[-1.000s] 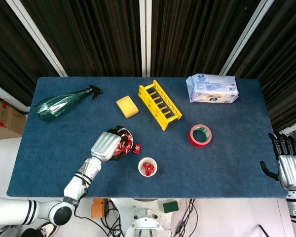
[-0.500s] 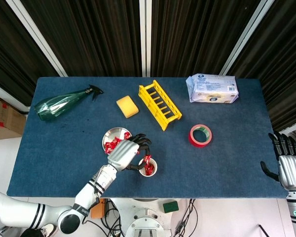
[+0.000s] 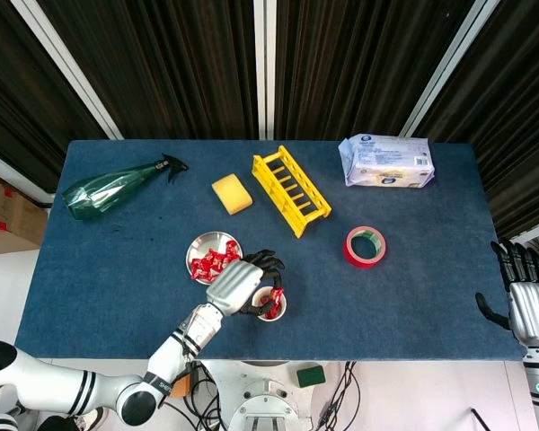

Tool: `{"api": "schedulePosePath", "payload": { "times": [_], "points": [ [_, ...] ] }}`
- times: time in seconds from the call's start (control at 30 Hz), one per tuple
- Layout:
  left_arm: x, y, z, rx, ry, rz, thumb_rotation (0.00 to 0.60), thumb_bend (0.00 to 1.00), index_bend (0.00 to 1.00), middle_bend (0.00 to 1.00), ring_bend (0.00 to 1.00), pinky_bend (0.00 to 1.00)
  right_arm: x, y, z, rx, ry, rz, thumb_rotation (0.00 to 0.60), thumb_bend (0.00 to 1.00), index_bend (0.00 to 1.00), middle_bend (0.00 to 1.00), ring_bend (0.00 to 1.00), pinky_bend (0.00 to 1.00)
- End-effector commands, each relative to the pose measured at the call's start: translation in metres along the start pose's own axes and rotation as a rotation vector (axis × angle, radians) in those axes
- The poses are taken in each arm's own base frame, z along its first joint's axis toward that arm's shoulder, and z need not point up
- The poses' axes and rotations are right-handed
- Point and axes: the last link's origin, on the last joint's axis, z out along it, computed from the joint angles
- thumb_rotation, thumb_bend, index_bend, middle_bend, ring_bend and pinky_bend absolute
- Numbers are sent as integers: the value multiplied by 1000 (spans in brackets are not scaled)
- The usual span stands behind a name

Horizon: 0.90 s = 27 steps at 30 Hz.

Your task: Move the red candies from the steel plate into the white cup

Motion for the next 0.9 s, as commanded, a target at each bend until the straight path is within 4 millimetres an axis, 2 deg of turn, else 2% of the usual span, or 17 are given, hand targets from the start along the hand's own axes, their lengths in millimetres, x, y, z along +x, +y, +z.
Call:
{"api": "schedulePosePath", "payload": {
  "times": [0.03,0.27,0.4,0.5,0.67,0.9],
  "points": [
    [-1,-2,-2,-8,-3,3,591,334,447,262,119,241,0,0,0,0,-2,-1,600,301,0,0,0,0],
    [-2,-4,-6,-16,-18,3,587,323,348,262,119,241,-1,-1,0,0,-2,-4,600,302,0,0,0,0],
    [3,-5,-7,-20,-7,2,583,324,338,262,119,241,-2,-1,0,0,-3,-6,600,301,0,0,0,0],
    [14,-10,-7,-6,30,16,586,323,339,262,119,241,-1,-1,0,-1,-2,-5,600,301,0,0,0,0],
    [37,-47,-2,131,117,75,584,322,352,260,119,244,0,0,-1,1,3,0,600,302,0,0,0,0],
    [35,-100,-9,294,58,131,581,321,368,254,119,249,-1,-1,0,0,-1,-3,600,301,0,0,0,0]
  ]
}}
